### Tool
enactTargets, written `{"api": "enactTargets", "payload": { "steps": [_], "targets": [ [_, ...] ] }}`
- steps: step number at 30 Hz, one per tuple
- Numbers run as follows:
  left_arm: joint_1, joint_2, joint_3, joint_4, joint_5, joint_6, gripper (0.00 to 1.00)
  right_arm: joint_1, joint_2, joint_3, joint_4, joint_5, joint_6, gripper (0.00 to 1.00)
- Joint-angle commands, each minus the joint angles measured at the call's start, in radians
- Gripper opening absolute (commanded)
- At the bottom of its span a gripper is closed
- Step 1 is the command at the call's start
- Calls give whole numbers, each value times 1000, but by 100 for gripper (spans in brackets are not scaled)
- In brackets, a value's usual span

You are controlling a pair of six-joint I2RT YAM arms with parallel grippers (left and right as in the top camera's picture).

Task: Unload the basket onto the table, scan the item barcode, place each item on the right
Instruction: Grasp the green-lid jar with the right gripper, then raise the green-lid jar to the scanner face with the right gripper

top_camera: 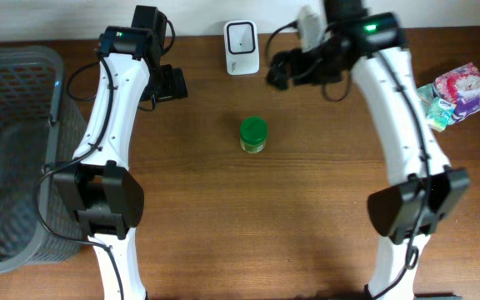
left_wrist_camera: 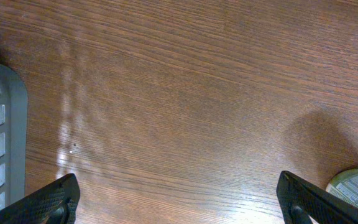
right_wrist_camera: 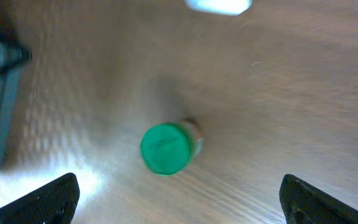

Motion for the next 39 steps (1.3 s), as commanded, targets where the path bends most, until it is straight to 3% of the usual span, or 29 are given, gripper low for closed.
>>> {"api": "enactTargets", "payload": {
  "steps": [1, 5, 10, 14, 19, 30, 32, 34, 39],
  "targets": [
    [0, -8, -3, 2, 10, -13, 99, 150, 53, -38, 4, 270, -40, 99],
    [2, -8, -3, 2, 10, -13, 99, 249, 75, -43, 46, 274, -41, 99],
    [2, -8, -3, 2, 10, -13, 99, 253, 114, -64, 29, 289, -56, 99],
    [2, -8, -3, 2, 10, -13, 99, 250, 116, -258, 182, 344, -126, 99],
    [2, -8, -3, 2, 10, -13, 99, 247, 150, -278, 282, 307, -88, 99],
    [2, -8, -3, 2, 10, -13, 99, 245, 213, -305, 274, 307, -43, 98],
    [2, -8, -3, 2, 10, -13, 99, 232, 213, -305, 271, 307, -23, 86],
    [2, -8, -3, 2, 10, -13, 99, 207, 213, -302, 266, 298, 48, 83],
    [2, -8, -3, 2, 10, -13, 99, 169, 213, -235, 135, 261, 42, 85]
  ]
}}
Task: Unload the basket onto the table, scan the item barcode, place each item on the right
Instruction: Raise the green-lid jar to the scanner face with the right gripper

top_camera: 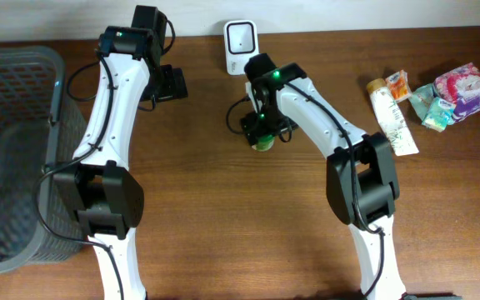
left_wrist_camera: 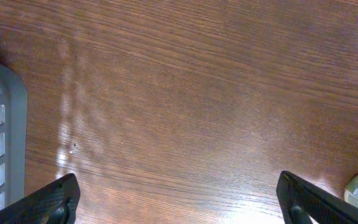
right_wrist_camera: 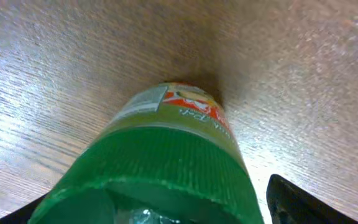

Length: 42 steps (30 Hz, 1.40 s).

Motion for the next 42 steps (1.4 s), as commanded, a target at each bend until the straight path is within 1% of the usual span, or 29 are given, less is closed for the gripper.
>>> {"api": "enactTargets", "payload": {
  "steps": [1, 3, 4, 6, 7, 8, 9, 11, 14, 15, 16, 17, 18, 19, 21, 22, 23, 25, 27, 29, 30, 31, 32, 33, 34, 37, 39, 41, 42],
  "targets": [
    [2, -8, -3, 2, 10, -13, 99, -1, 6, 28, -5, -10, 10, 85],
    [2, -8, -3, 2, 10, -13, 99, -1, 6, 36, 13, -13, -34, 85],
    [2, -8, -3, 2, 10, -13, 99, -1, 6, 36, 18, -13, -115, 85],
    [2, -8, -3, 2, 10, -13, 99, -1, 6, 36, 7, -40, -156, 84],
    [2, -8, -3, 2, 10, -13, 99, 0, 6, 36, -14, -78, -214, 83],
    [1, -8, -3, 2, 10, -13, 99, 1, 6, 36, -21, -76, -219, 84],
    [1, -8, -3, 2, 10, -13, 99, 1, 6, 36, -21, -76, -219, 83],
    [2, -8, -3, 2, 10, -13, 99, 1, 6, 36, -17, -74, -219, 70],
    [1, -8, -3, 2, 10, -13, 99, 1, 6, 36, -10, -61, -218, 69],
    [1, -8, -3, 2, 10, -13, 99, 1, 6, 36, -9, -61, -218, 74],
    [1, -8, -3, 2, 10, -13, 99, 1, 6, 36, -4, -61, -218, 76],
    [1, -8, -3, 2, 10, -13, 99, 1, 6, 36, 2, -61, -218, 77],
    [1, -8, -3, 2, 10, -13, 99, 1, 6, 35, 1, -61, -217, 75],
    [1, -8, -3, 2, 10, -13, 99, 1, 6, 35, 1, -61, -214, 66],
    [1, -8, -3, 2, 10, -13, 99, 1, 6, 36, 0, -61, -212, 66],
    [1, -8, -3, 2, 10, -13, 99, 1, 6, 36, -6, -61, -206, 64],
    [1, -8, -3, 2, 10, -13, 99, 1, 6, 44, -14, -59, -197, 60],
    [1, -8, -3, 2, 10, -13, 99, -8, 6, 98, -45, -51, -123, 50],
    [1, -8, -3, 2, 10, -13, 99, -8, 6, 166, -86, -51, -113, 49],
    [1, -8, -3, 2, 10, -13, 99, -9, 6, 248, -84, -50, -63, 50],
    [1, -8, -3, 2, 10, -13, 99, -9, 6, 289, -65, -50, -62, 49],
    [1, -8, -3, 2, 10, -13, 99, -14, 6, 308, -37, -50, -31, 49],
    [1, -8, -3, 2, 10, -13, 99, -21, 6, 312, -13, -50, -9, 47],
    [1, -8, -3, 2, 10, -13, 99, -37, 6, 312, 49, -50, 31, 39],
    [1, -8, -3, 2, 10, -13, 99, -53, 6, 312, 128, -51, 56, 39],
    [1, -8, -3, 2, 10, -13, 99, -74, 6, 312, 334, -50, 56, 39],
    [1, -8, -3, 2, 10, -13, 99, -74, 8, 311, 442, -51, 57, 39],
    [1, -8, -3, 2, 10, -13, 99, -73, 35, 311, 587, -50, 57, 39],
    [1, -8, -3, 2, 10, -13, 99, -73, 46, 311, 631, -50, 57, 39]
  ]
}}
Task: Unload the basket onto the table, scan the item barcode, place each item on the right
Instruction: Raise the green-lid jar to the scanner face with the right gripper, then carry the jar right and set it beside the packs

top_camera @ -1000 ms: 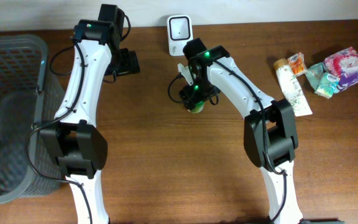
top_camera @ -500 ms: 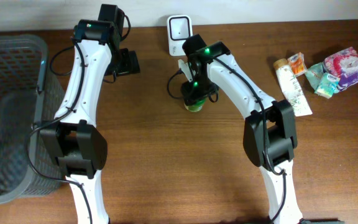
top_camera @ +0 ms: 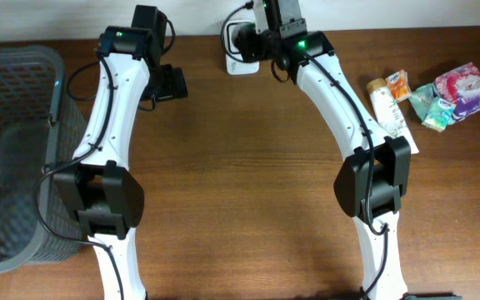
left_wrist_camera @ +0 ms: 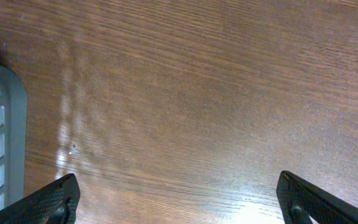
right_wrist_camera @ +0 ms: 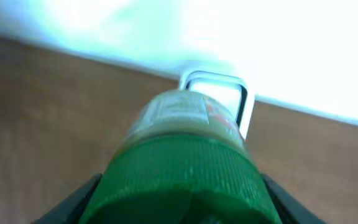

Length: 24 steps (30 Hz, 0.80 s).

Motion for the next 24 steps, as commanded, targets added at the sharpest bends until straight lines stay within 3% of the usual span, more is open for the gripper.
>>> {"api": "enactTargets", "payload": {
  "steps": [1, 5, 8, 20, 24],
  "targets": [
    [1, -8, -3, 0, 9, -13, 99, 5, 47, 25, 160, 2, 9, 39],
    [1, -8, -3, 0, 10, -13, 99, 5, 106, 25, 458, 2, 44, 39],
    [1, -8, -3, 0, 9, -13, 99, 5, 131, 25, 543, 32, 61, 39],
    [1, -8, -3, 0, 10, -13, 99, -7, 133, 25, 504, 93, 102, 37],
    [1, -8, -3, 0, 10, -13, 99, -114, -4, 25, 247, 89, 166, 37]
  ]
}}
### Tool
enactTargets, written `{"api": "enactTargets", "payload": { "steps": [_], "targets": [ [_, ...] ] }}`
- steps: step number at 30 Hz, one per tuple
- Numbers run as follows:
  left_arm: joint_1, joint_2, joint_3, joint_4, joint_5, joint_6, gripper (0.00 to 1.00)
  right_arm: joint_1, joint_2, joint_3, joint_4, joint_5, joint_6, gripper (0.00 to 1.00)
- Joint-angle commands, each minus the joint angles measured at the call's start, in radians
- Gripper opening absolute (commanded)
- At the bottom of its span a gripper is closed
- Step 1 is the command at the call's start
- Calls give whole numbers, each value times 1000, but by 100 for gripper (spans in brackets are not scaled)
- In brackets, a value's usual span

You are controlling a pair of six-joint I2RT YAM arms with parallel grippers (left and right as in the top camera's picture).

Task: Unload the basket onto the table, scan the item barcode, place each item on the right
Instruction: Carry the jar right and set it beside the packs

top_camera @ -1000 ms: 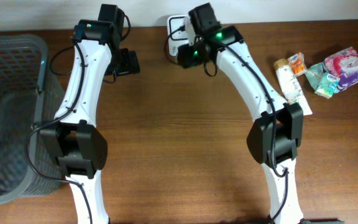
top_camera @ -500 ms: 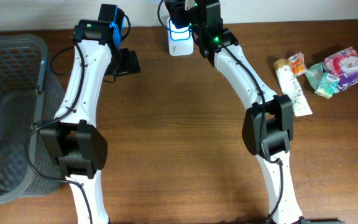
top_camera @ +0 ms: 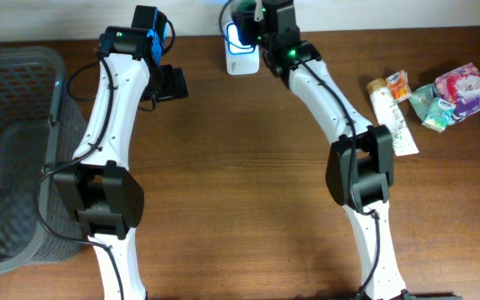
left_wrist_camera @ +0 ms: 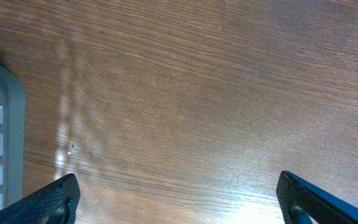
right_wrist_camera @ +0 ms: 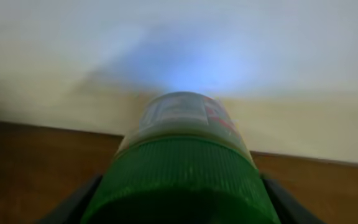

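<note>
A green-capped bottle (right_wrist_camera: 184, 162) with a green and red label fills the right wrist view. My right gripper (right_wrist_camera: 179, 208) is shut on its cap and holds it up at the table's far edge. It is right over the white scanner (top_camera: 242, 40), whose face glows blue. In the overhead view my right gripper (top_camera: 255, 18) hides most of the bottle. My left gripper (top_camera: 170, 83) hangs open over bare wood at the back left, and its fingertips (left_wrist_camera: 56, 198) have nothing between them.
A grey mesh basket (top_camera: 15, 142) takes up the left side, and its rim shows in the left wrist view. A white tube (top_camera: 390, 112) and several snack packets (top_camera: 465, 87) lie at the right rear. A pale wall stands behind the scanner.
The right gripper with the bottle has shifted a little left and tilted up, so its view now faces the wall lit blue. The scanner now glows blue. The left arm is unchanged.
The bottle first stood upright mid-table while my right gripper was open near the scanner. Then the gripper was down around the bottle. Later the bottle was held off the table in front of the scanner, and now the scanner shines blue.
</note>
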Motion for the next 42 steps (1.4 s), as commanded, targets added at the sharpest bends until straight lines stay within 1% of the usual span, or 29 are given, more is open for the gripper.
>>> {"api": "enactTargets", "payload": {
  "steps": [1, 3, 4, 5, 6, 7, 9, 11, 12, 13, 14, 15, 16, 19, 20, 22, 26, 28, 29, 30, 32, 33, 34, 35, 36, 37, 39, 42],
  "targets": [
    [1, -8, -3, -2, 6, -13, 99, -122, -188, 23, -227, 13, 24, 37],
    [1, -8, -3, -2, 6, -13, 99, -179, -231, 23, -423, 14, 24, 37],
    [1, -8, -3, -2, 6, -13, 99, -222, -246, 23, -559, 13, 24, 36],
    [1, -8, -3, -2, 6, -13, 99, -261, -251, 23, -645, 13, 24, 36],
    [1, -8, -3, -2, 6, -13, 99, -288, -251, 23, -698, 13, 36, 37],
    [1, -8, -3, -2, 6, -13, 99, -348, -251, 23, -772, 14, 76, 37],
    [1, -8, -3, -2, 6, -13, 99, -447, -251, 23, -836, 14, 84, 38],
    [1, -8, -3, -2, 6, -13, 99, -542, -251, 23, -877, 13, 84, 38],
    [1, -8, -3, -2, 6, -13, 99, -634, -251, 23, -894, 13, 84, 38],
    [1, -8, -3, -2, 6, -13, 99, -680, -251, 23, -905, 13, 84, 38],
    [1, -8, -3, -2, 6, -13, 99, -765, -251, 23, -927, 13, 84, 38],
    [1, -8, -3, -2, 6, -13, 99, -801, -251, 23, -937, 14, 84, 38],
    [1, -8, -3, -2, 6, -13, 99, -843, -251, 23, -951, 14, 86, 41],
    [0, -8, -3, -2, 6, -13, 99, -944, -245, 22, -984, 34, 86, 41],
    [1, -8, -3, -2, 6, -13, 99, -963, -238, 18, -995, 36, 86, 41],
    [2, -8, -3, -2, 6, -13, 99, -957, -216, 10, -1008, 33, 87, 41],
    [2, -8, -3, -2, 6, -13, 99, -943, -209, -153, -913, 33, 87, 41],
    [2, -8, -3, -2, 6, -13, 99, -943, -209, -245, -830, 32, 83, 46],
    [2, -8, -3, -2, 6, -13, 99, -943, -209, -270, -804, 32, 83, 49],
    [2, -8, -3, -2, 6, -13, 99, -942, -209, -272, -797, 26, 83, 50],
    [2, -8, -3, -2, 6, -13, 99, -942, -209, -272, -786, -67, 69, 59],
    [2, -8, -3, -2, 6, -13, 99, -942, -211, -272, -782, -166, 38, 63],
    [2, -8, -3, -2, 6, -13, 99, -942, -213, -267, -782, -206, 38, 70],
    [2, -8, -3, -2, 6, -13, 99, -942, -218, -258, -788, -204, 38, 79],
    [2, -8, -3, -2, 6, -13, 99, -945, -233, -242, -805, -198, 39, 92],
    [2, -8, -3, -2, 6, -13, 99, -943, -241, -191, -851, -148, 42, 94],
    [2, -8, -3, -2, 6, -13, 99, -943, -242, -126, -914, -114, 42, 96],
    [2, -8, -3, -2, 6, -13, 99, -936, -247, 105, -1122, -154, 41, 100]
  ]
}}
